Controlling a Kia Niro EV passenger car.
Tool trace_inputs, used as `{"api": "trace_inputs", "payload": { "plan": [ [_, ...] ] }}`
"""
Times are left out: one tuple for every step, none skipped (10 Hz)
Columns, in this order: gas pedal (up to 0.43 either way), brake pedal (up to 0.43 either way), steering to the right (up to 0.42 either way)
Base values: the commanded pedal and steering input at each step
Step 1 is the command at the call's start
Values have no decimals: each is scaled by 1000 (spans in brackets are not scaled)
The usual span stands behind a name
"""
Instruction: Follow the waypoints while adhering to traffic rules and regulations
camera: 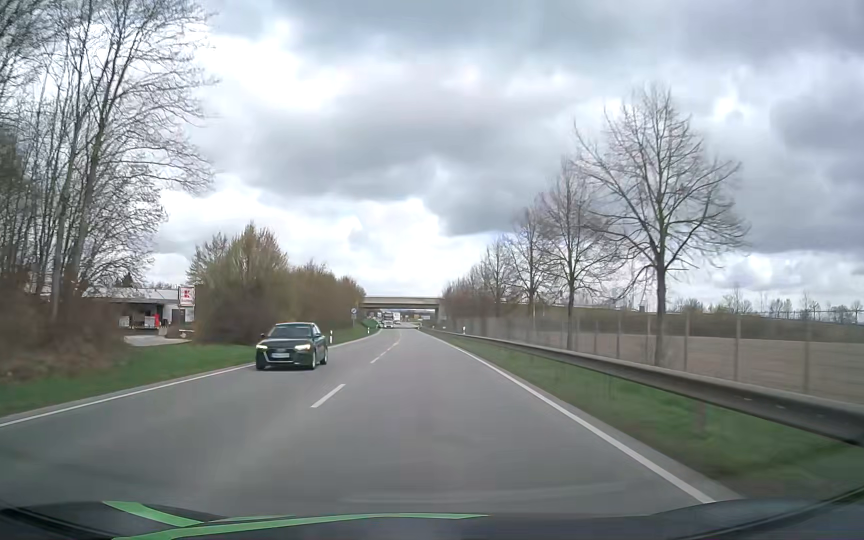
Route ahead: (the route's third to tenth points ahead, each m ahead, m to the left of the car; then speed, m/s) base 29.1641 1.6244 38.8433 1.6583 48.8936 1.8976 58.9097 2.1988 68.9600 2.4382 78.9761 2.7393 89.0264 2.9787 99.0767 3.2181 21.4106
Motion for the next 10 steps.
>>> {"api": "trace_inputs", "payload": {
  "plan": [
    [189,0,-5],
    [189,0,-5],
    [189,0,-5],
    [189,0,-4],
    [189,0,-4],
    [189,0,-4],
    [189,0,-3],
    [189,0,-3],
    [189,0,-1],
    [177,0,0]
  ]
}}
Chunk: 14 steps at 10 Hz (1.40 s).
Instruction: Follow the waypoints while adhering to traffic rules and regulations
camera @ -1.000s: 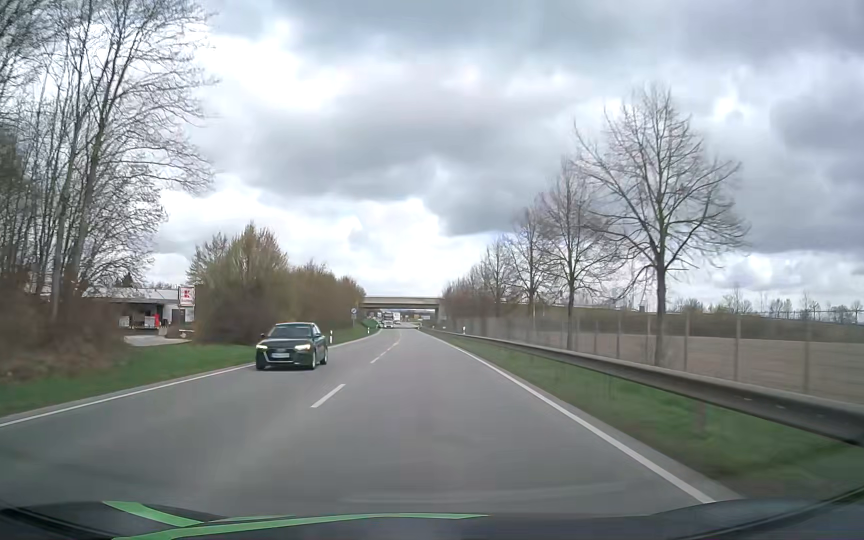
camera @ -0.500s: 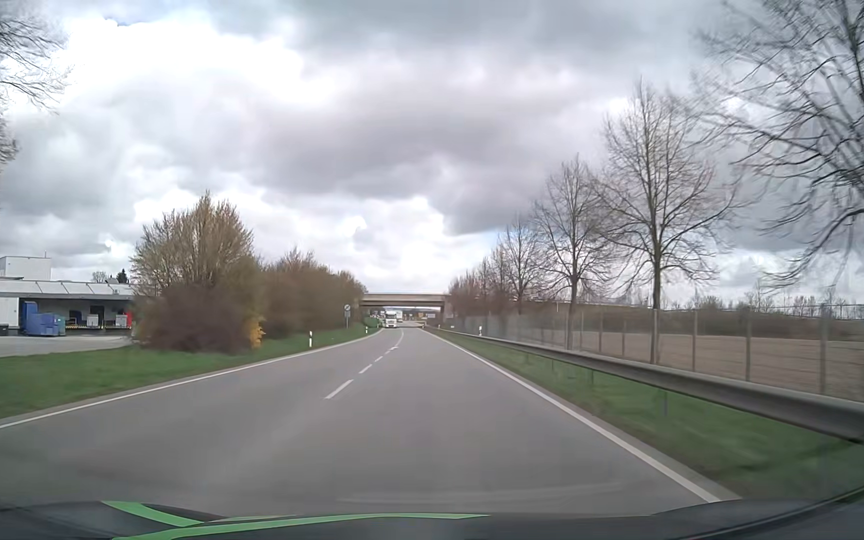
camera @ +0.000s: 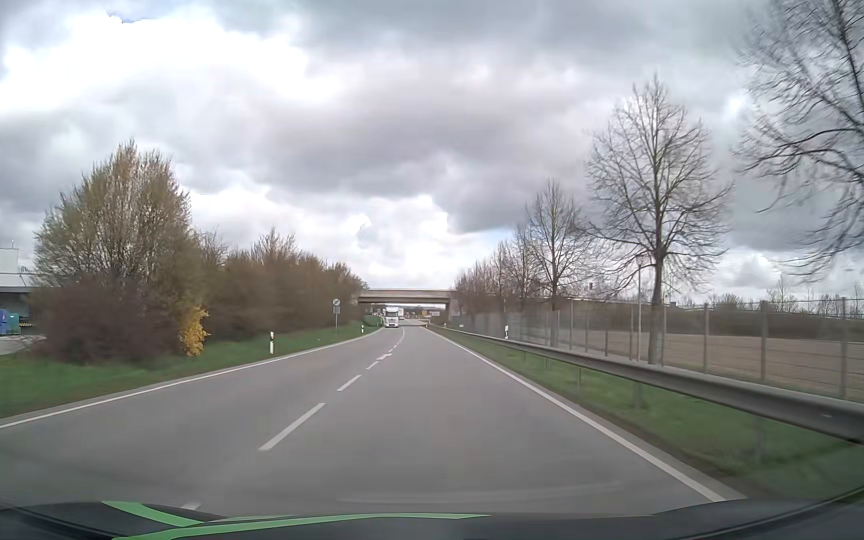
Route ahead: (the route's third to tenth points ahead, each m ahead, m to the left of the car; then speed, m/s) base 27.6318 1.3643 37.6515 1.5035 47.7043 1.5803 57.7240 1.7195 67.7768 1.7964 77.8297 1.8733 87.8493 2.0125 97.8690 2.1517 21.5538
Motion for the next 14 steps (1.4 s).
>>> {"api": "trace_inputs", "payload": {
  "plan": [
    [177,0,0],
    [177,0,0],
    [177,0,0],
    [177,0,0],
    [177,0,0],
    [169,0,0],
    [169,0,0],
    [169,0,0],
    [169,0,0],
    [169,0,0],
    [169,0,0],
    [169,0,-1],
    [169,0,-1],
    [169,0,-1]
  ]
}}
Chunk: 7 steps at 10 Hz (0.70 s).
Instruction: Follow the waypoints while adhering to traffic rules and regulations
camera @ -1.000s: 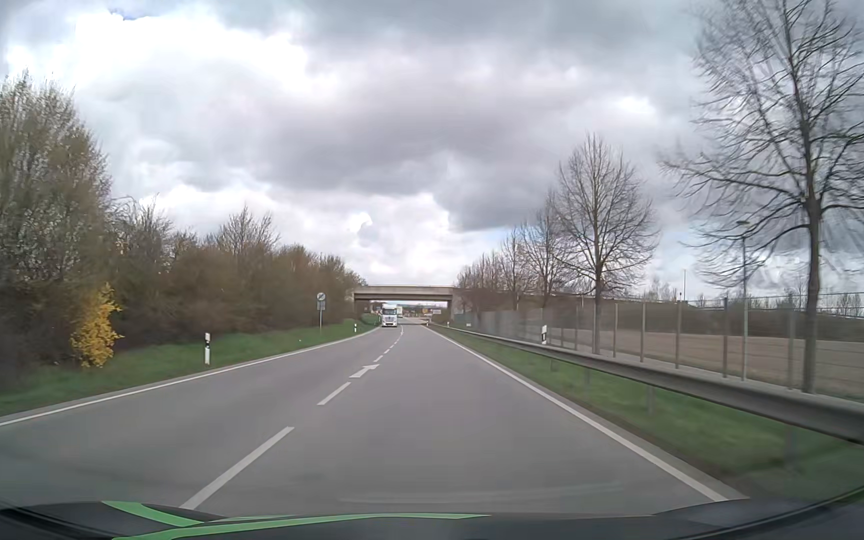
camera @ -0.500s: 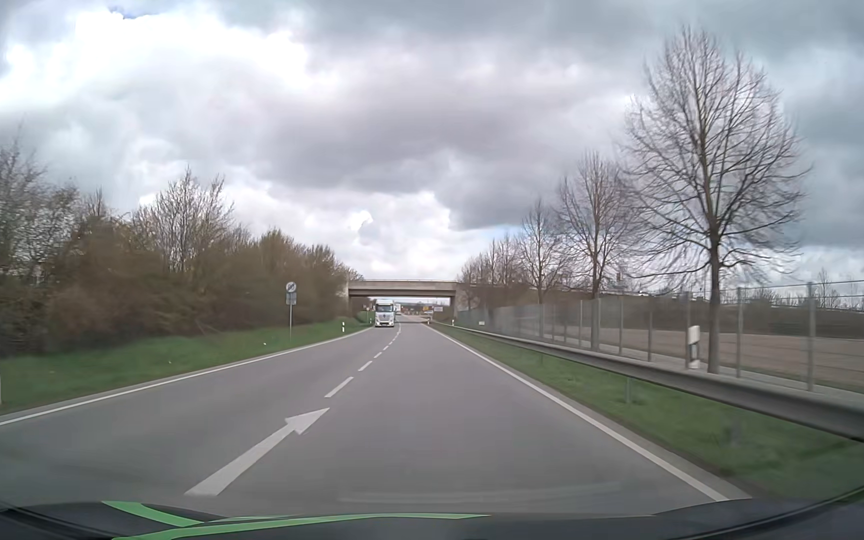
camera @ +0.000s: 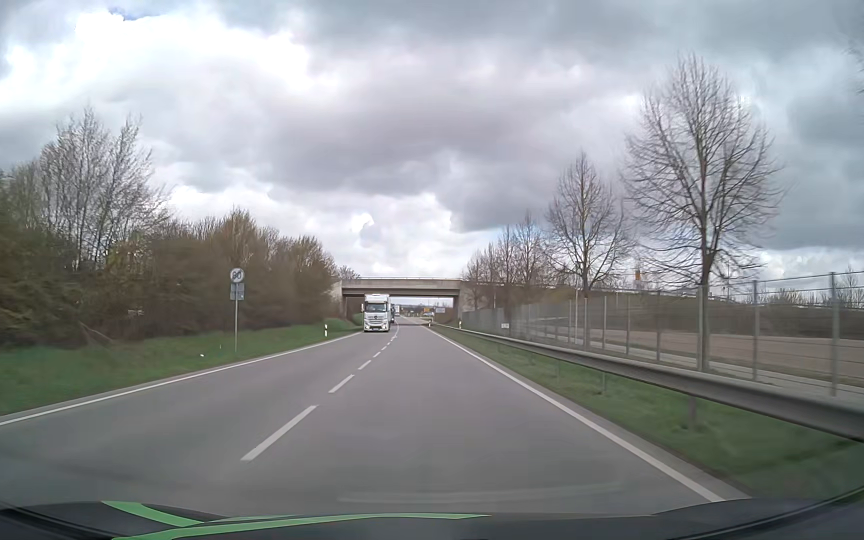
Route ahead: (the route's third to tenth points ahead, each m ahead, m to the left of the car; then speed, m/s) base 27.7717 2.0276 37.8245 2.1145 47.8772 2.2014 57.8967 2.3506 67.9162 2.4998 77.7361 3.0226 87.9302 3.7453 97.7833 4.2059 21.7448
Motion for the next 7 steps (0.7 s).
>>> {"api": "trace_inputs", "payload": {
  "plan": [
    [169,0,-1],
    [169,0,-1],
    [157,0,-2],
    [157,0,-2],
    [157,0,-3],
    [157,0,-3],
    [157,0,-3]
  ]
}}
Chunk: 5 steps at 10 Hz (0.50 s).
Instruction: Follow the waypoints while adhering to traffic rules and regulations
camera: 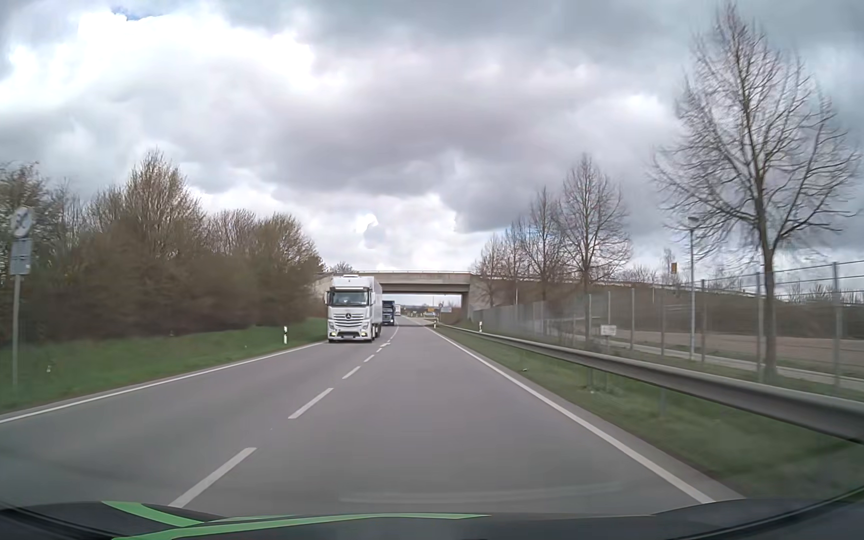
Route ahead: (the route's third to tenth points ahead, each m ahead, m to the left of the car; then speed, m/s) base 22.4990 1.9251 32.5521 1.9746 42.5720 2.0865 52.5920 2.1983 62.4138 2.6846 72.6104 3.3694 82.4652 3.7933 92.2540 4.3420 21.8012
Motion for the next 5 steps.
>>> {"api": "trace_inputs", "payload": {
  "plan": [
    [157,0,-2],
    [157,0,-2],
    [157,0,-2],
    [157,0,-2],
    [157,0,-2]
  ]
}}
